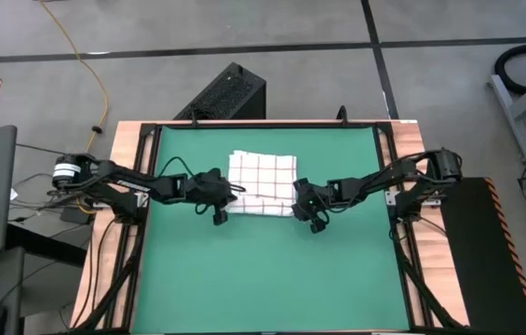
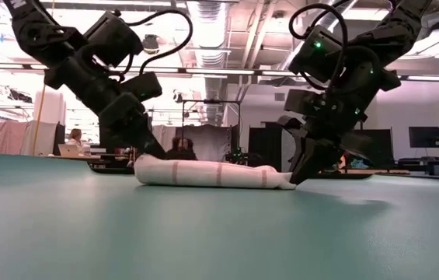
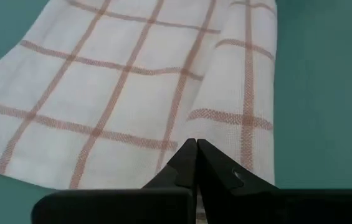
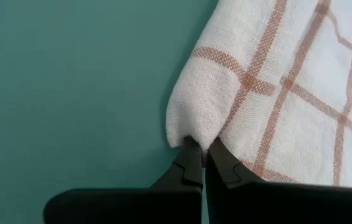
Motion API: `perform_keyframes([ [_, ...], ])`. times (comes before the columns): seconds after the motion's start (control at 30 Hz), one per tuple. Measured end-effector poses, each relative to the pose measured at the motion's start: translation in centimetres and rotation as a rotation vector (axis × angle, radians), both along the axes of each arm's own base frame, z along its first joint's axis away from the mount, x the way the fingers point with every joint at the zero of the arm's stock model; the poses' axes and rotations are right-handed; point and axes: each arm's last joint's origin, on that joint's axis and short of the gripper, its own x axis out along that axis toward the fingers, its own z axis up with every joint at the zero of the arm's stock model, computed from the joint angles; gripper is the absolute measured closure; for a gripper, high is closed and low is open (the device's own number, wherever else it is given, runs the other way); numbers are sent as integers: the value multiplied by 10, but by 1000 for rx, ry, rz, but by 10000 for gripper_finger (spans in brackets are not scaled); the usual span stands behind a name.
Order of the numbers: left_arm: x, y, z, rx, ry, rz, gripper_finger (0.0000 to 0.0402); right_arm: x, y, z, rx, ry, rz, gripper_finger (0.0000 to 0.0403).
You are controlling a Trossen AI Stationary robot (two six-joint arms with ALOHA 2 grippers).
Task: Roll towel into tight, uniform cylinder
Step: Roll the white towel
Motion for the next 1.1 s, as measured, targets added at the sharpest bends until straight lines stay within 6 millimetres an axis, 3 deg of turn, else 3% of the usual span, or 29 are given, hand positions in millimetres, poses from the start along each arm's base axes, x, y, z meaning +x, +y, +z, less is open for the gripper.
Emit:
perform_keyframes([
  [0.4, 15, 0, -28, -83, 36, -16, 401, -3, 2, 10, 34, -20, 1, 394],
  [0.8, 14, -5, -33, -235, 55, -61, 401, -15, 0, 37, 411, -45, -83, 394],
  [1.1, 21, -23, -26, -325, -34, -76, 401, -16, -7, 39, 619, -4, -193, 394],
])
